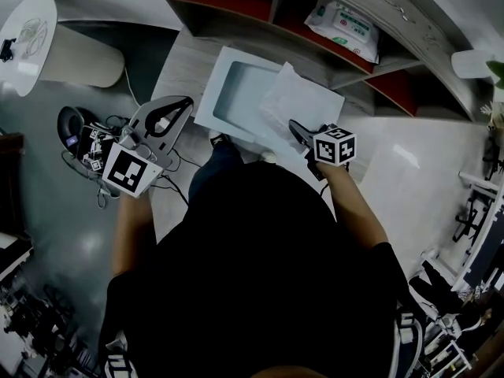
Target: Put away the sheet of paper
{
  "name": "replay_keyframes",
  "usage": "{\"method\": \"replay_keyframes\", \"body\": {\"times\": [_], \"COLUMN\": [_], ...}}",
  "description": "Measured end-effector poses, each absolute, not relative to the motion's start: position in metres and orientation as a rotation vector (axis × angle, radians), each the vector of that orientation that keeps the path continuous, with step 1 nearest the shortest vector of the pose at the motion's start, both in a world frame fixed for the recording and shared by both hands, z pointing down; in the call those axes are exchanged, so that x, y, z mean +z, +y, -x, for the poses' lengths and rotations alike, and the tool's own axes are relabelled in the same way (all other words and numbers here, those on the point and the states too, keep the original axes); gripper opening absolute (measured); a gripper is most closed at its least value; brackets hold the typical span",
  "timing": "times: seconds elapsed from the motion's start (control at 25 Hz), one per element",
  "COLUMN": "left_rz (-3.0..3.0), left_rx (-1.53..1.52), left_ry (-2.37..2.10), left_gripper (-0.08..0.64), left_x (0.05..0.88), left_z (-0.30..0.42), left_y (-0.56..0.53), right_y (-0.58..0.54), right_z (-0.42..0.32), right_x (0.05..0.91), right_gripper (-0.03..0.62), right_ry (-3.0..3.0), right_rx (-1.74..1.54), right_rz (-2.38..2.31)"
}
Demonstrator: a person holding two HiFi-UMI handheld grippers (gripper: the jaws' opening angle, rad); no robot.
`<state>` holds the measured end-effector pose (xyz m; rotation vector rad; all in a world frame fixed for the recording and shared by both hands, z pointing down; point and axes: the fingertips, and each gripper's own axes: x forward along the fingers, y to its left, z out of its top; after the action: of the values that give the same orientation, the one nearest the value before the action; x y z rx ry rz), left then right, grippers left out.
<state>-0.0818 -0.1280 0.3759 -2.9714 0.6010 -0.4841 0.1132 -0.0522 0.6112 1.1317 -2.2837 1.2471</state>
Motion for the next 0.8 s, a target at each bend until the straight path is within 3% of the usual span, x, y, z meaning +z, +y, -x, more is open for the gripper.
{"method": "replay_keyframes", "body": {"times": [0.8], "left_rz": [2.979], "left_rx": [-0.555], "left_ry": [0.606], "left_gripper": [0.021], "left_x": [0.390], "left_z": [0.087], "left_y": [-0.125], "right_y": [-0.035], "right_z": [-0.087], "right_x": [0.673], "right_gripper": [0.014], "right_ry": [-2.205], "right_rx": [1.347], "right_rz": [-0.970]}}
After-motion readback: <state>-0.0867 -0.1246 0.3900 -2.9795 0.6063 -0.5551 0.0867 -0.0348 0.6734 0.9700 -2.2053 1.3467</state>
